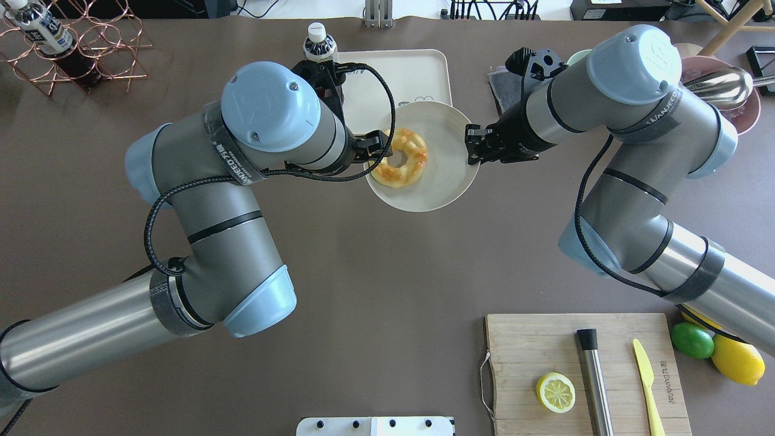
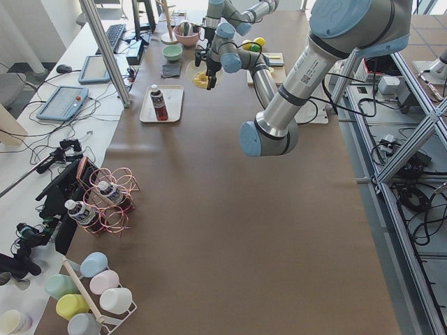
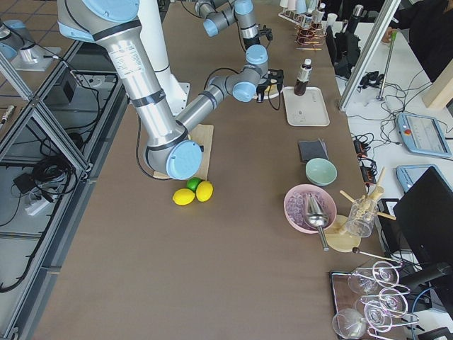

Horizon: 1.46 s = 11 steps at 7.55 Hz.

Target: Place donut on tray

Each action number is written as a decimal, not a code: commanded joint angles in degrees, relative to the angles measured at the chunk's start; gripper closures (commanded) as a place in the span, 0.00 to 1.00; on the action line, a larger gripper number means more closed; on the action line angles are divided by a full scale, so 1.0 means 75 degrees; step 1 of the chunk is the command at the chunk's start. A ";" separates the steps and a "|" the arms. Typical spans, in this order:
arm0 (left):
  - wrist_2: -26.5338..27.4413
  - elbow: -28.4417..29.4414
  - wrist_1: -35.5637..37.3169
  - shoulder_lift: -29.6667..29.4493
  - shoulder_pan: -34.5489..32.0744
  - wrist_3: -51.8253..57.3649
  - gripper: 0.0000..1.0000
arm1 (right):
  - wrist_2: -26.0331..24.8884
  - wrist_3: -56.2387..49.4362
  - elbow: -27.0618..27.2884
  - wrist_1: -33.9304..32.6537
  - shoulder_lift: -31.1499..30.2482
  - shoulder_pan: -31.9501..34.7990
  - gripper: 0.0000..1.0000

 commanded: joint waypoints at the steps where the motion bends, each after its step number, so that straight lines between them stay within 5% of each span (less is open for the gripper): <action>1: -0.0017 -0.0006 0.0003 0.0025 -0.0143 -0.0002 0.02 | 0.0082 0.0622 -0.1319 0.1579 0.0079 0.0243 1.00; 3: -0.0006 -0.0006 -0.0021 0.0153 -0.0260 0.0103 0.02 | 0.0504 0.1907 -0.2982 0.3667 0.0615 0.0502 1.00; 6: -0.0017 0.0006 -0.0044 0.0236 -0.0494 0.0278 0.02 | 0.0365 0.2744 -0.4918 0.3840 0.2137 0.0794 1.00; 9: -0.0053 0.0006 -0.0067 0.0353 -0.0741 0.0642 0.02 | -0.0581 0.2746 -0.7168 0.3863 0.3580 0.0656 1.00; 11: -0.0053 0.0099 -0.0185 0.0364 -0.0858 0.0643 0.02 | -0.0959 0.2746 -0.7759 0.4165 0.3771 0.0410 1.00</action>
